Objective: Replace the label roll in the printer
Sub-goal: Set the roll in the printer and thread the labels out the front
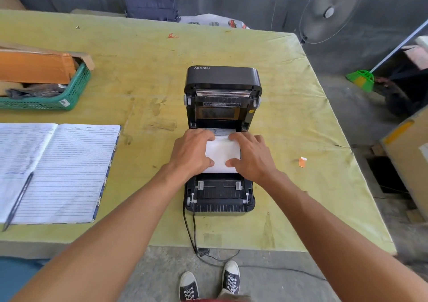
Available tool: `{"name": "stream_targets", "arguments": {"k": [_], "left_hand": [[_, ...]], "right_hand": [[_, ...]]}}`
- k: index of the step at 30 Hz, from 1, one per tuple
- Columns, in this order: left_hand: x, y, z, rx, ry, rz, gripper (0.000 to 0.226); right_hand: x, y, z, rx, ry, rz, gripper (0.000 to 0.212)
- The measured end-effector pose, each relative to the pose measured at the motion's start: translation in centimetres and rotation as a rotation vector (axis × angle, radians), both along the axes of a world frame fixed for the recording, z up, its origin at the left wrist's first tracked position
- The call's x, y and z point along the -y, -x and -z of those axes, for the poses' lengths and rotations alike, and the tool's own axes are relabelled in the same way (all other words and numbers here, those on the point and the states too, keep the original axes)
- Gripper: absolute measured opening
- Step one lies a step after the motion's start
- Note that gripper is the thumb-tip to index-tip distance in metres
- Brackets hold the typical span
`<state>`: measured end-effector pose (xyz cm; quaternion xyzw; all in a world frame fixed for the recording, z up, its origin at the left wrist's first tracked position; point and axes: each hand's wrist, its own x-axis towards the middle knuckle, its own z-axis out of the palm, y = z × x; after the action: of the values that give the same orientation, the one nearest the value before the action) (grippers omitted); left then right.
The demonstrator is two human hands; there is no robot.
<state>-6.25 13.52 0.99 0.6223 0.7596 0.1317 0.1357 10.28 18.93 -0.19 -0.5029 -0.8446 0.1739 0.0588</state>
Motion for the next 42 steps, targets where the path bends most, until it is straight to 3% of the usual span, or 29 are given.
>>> {"name": "stream_targets", "arguments": {"k": [6,11,16,27,31,37,42], "left_hand": [[0.5,-0.6,0.0,-0.134,-0.045,0.027,0.062],[0.6,-0.6,0.1,-0.152,-0.034,0.055,0.056],[1.0,0.0,-0.1,-0.159,-0.051,0.096,0.042],[3.9,-0.5,4.0,-0.304,-0.367,0.165,0.027],[4.5,-1.1,5.3,-0.330,-0.443,0.139,0.018],[4.9,-1.6,6.7,-0.354,-0.516,0.097,0.010],[5.7,-1.0,7.3,-0.362,-0.549,0.152,0.009]], "right_hand": [[1.2,-0.2,0.1,-0.005,-0.119,-0.011,0.052],[1.1,-0.3,-0.5,-0.041,-0.139,-0.004,0.033],[1.0,-0.1,-0.8,-0.004,-0.204,-0.105,0.027],[2.7,-1.0,2.1,0.008,-0.358,-0.209,0.003],[3.3,-1.2,3.5,0.001,-0.367,-0.228,0.020],[4.5,-1.5,3.9,0.002,-0.387,-0.229,0.013],[5.1,-1.0,3.9,0.045,-0.394,-0.154,0.026]]}}
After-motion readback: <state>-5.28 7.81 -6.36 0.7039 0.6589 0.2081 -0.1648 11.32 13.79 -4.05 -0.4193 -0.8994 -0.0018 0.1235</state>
